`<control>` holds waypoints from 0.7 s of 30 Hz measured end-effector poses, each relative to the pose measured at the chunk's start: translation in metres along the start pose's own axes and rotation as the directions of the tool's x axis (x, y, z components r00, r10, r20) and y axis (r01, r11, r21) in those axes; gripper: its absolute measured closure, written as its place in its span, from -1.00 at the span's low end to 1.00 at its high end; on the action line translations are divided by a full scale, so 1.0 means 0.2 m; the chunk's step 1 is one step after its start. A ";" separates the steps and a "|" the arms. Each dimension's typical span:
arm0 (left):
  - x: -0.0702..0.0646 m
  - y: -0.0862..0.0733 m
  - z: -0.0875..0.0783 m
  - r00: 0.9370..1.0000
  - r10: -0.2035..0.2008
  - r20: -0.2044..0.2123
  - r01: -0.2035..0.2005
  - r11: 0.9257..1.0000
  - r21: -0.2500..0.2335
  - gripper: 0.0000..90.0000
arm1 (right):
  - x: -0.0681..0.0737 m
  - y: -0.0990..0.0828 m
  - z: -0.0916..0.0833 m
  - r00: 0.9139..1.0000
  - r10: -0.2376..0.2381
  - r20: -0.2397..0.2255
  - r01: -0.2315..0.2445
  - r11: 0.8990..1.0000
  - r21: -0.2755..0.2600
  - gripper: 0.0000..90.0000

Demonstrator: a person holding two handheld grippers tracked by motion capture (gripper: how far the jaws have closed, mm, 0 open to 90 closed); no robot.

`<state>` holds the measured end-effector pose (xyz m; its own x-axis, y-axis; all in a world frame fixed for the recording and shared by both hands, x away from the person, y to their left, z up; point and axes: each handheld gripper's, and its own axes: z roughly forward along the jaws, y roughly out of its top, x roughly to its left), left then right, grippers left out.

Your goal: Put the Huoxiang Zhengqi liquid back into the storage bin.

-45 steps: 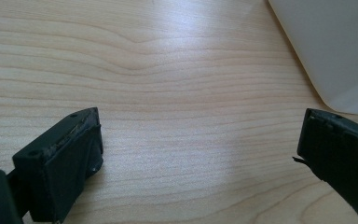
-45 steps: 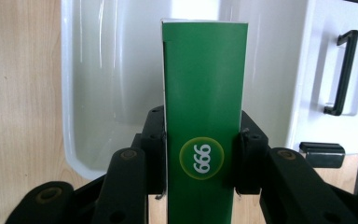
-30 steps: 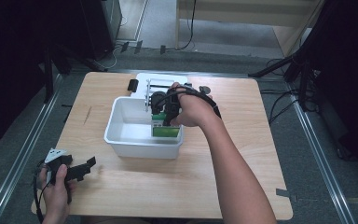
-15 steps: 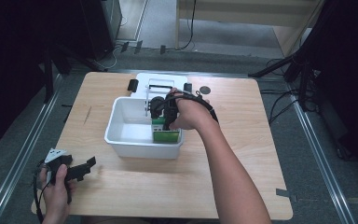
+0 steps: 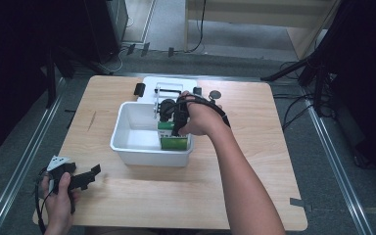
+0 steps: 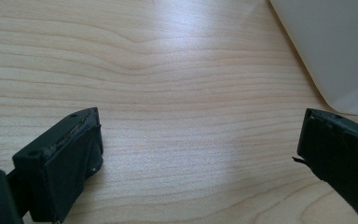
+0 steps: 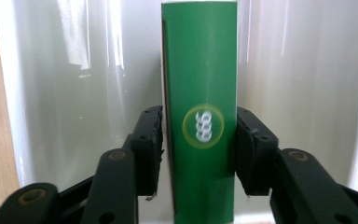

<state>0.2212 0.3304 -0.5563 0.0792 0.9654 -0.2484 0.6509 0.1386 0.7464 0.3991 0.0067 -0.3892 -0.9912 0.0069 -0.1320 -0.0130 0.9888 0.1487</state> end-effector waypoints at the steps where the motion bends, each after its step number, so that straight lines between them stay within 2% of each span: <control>1: 0.00 0.00 0.00 1.000 0.000 0.001 0.000 1.000 0.000 -0.98 | 0.00 -0.01 -0.01 1.000 -0.001 -0.001 0.001 1.000 -0.007 0.22; 5: 0.00 0.00 0.00 1.000 0.001 0.000 -0.001 1.000 0.000 -0.98 | 0.00 -0.03 -0.04 1.000 0.016 0.006 -0.016 0.999 -0.039 0.19; 7: 0.00 0.00 0.00 1.000 0.001 -0.001 -0.001 1.000 0.000 -0.98 | 0.01 -0.03 -0.06 0.999 0.045 0.004 -0.045 0.998 -0.046 0.18; 10: 0.00 0.00 0.00 1.000 0.001 -0.002 -0.001 1.000 0.000 -0.98 | 0.01 -0.03 -0.09 0.998 0.049 0.027 -0.048 0.997 -0.057 0.12; 13: 0.00 0.00 0.00 1.000 0.002 -0.002 -0.002 1.000 0.000 -0.98 | 0.02 -0.04 -0.12 0.996 0.078 0.052 -0.074 0.995 -0.071 0.04; 17: 0.00 0.00 0.00 1.000 0.002 -0.003 -0.002 1.000 -0.001 -0.98 | 0.01 -0.08 -0.17 0.987 0.139 0.081 -0.129 0.985 -0.116 -0.02; 19: 0.00 0.00 0.00 1.000 0.003 -0.003 -0.003 1.000 0.000 -0.98 | 0.00 -0.11 -0.19 0.980 0.177 0.092 -0.162 0.975 -0.153 -0.04; 21: 0.00 0.00 0.00 1.000 0.002 -0.003 -0.002 1.000 -0.001 -0.98 | 0.00 -0.14 -0.21 0.969 0.225 0.101 -0.202 0.960 -0.194 -0.05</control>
<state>0.2211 0.3301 -0.5563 0.0781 0.9664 -0.2451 0.6503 0.1370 0.7472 0.3945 -0.0264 -0.3527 -0.9504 0.2437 -0.1935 0.1625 0.9190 0.3592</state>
